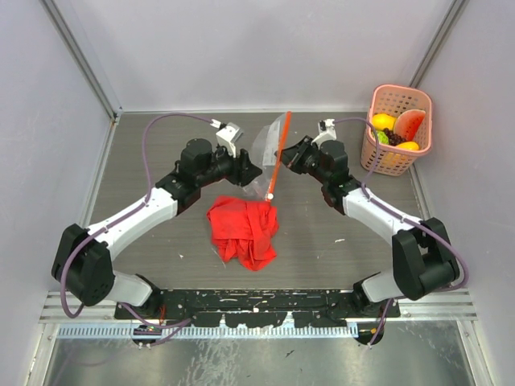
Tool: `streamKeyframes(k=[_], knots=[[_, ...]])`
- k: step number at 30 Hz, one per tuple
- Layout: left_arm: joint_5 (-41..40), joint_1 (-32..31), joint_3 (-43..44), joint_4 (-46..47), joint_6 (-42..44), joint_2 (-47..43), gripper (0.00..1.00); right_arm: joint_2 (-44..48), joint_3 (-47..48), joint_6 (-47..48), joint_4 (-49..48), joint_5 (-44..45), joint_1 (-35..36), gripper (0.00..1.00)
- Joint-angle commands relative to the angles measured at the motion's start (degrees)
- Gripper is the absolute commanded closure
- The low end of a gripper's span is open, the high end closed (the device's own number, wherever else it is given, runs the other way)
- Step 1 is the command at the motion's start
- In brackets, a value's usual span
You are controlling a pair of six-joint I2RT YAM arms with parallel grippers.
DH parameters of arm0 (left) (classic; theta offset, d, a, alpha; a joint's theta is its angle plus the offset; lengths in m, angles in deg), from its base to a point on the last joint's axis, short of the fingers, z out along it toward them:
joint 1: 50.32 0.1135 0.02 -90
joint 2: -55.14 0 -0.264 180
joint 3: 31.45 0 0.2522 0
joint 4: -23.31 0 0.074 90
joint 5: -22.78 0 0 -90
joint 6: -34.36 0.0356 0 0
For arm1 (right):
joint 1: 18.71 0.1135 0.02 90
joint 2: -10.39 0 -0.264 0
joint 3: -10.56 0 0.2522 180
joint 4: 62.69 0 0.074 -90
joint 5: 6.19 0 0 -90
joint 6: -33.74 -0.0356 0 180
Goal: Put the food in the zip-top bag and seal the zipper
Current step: Open the zipper of the food storage bag.
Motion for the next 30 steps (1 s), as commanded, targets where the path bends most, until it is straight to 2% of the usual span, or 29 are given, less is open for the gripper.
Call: streamKeyframes(k=[1,8,13,22,30], knots=[[-5.31,-2.76,4.51,2.48,-5.80,-0.85,0.46,3.66,3.48,6.23,3.73,9.20,3.36,0.99],[-11.99,-2.99,9.87,0.14,-13.27,2.82,0.35,4.83,4.66,10.74,5.59,15.22,7.36,0.99],[-13.05,-3.00,13.40,-1.01,-16.60,5.11,0.33,5.51,5.45,13.47,6.68,18.31,9.56,0.99],[-16.63,-4.79,17.29,-5.08,-16.61,6.88,0.29,6.52,8.02,18.31,8.47,22.28,12.43,0.99],[-26.90,-6.68,19.49,-10.52,-15.29,8.03,0.29,7.01,9.61,22.05,9.68,28.05,15.74,0.99]])
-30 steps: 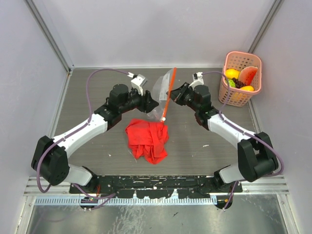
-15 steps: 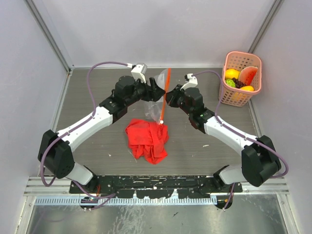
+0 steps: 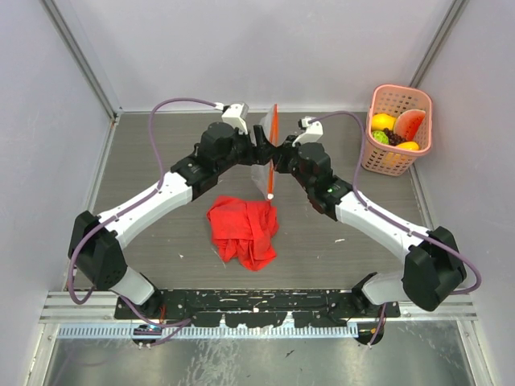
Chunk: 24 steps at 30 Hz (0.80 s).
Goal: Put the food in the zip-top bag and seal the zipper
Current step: Open the zipper of the food storage bag.
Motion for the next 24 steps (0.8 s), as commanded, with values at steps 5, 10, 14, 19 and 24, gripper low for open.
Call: streamKeyframes(k=[5,10,14,19,24], knots=[[-11.85,-0.61,1.31,-3.35,0.80,-0.79,0.34,3.28,3.11,5.37,-0.51,7.06,3.43,0.99],[-15.51,-0.59,0.68,-5.79,1.79,-1.12,0.45,3.37,2.91,6.35,-0.45,8.34,4.13,0.99],[-14.65,-0.65,0.81,-6.32,1.14,-1.28,0.48,2.97,2.94,6.89,-0.52,8.77,4.77,0.99],[-10.84,-0.73,1.52,-6.03,-1.14,0.12,0.50,1.80,3.69,7.52,-0.71,8.57,5.72,0.99],[-11.10,-0.73,1.42,-7.33,-1.30,0.64,0.75,1.92,2.99,7.70,-0.97,8.54,5.61,0.97]])
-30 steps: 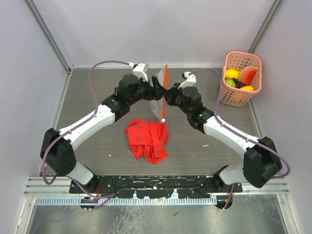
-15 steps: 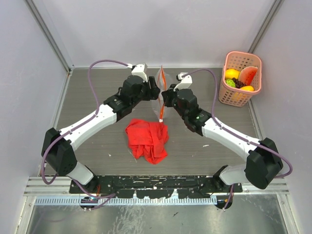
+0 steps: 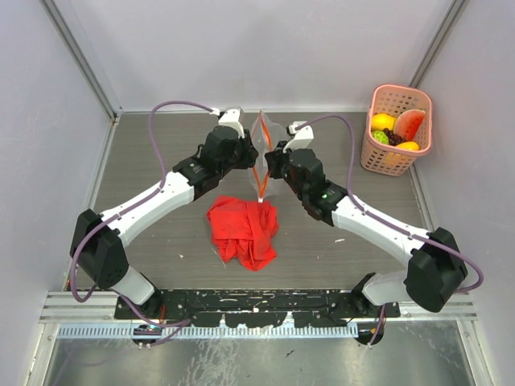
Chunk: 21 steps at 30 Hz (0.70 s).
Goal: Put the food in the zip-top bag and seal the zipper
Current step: Open the zipper of the food storage bag.
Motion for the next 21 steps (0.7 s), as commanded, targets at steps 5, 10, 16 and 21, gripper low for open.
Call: streamKeyframes(k=[5,10,16,21], knots=[[-1.75,-0.18,-1.56,1.32,1.23,-3.47,1.00,2.08,1.97,2.36,-2.66,-6.42,-1.84,0.87],[0.14,-0.22,-1.69,1.33,1.29,-3.79,1.00,2.41,2.04,1.12,-4.25,-20.25,-4.74,0.73],[1.84,0.05,-2.12,2.23,0.37,-4.35,1.00,2.45,0.36,-4.14,-9.03,-34.79,-11.06,0.65],[3.68,0.67,-2.60,2.62,-1.07,-5.09,1.00,1.22,-0.70,-7.20,-13.13,-42.43,-13.95,0.58]])
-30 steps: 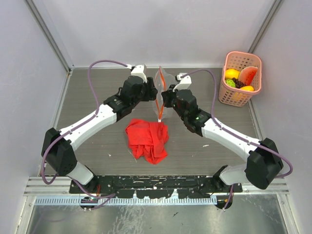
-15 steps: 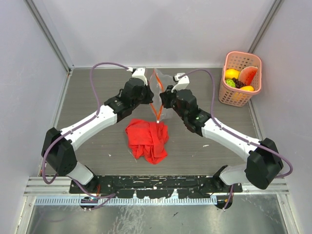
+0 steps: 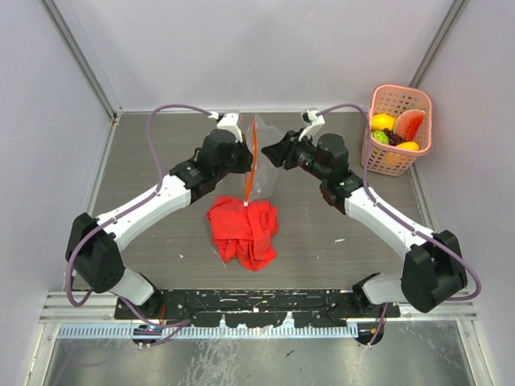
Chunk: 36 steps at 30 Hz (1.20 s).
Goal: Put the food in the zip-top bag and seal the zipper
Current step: Open the zipper of the food storage bag.
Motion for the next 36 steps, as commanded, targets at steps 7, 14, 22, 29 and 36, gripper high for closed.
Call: streamKeyframes(k=[7,14,22,29,36], knots=[[3.23,0.96,-0.88,3.74,-2.19,-4.39,1.00,-1.74,-1.13,-5.99,-12.95,-16.98,-1.89,0.51],[5.93,1.10,-1.31,5.04,-2.97,-4.53,1.00,-5.14,-1.10,-8.16,-16.50,-18.69,-1.90,0.51],[5.59,1.19,-1.53,5.09,-2.86,-4.62,1.00,-6.88,-0.94,-9.04,-18.79,-21.02,-1.90,0.76],[1.63,1.22,-0.42,2.01,-0.93,-4.92,1.00,-4.99,0.36,-3.85,-10.12,-15.59,-1.91,0.99],[-4.94,1.14,-0.14,-2.91,2.27,-6.31,1.00,-1.89,5.98,6.52,10.99,3.67,-0.71,0.99]])
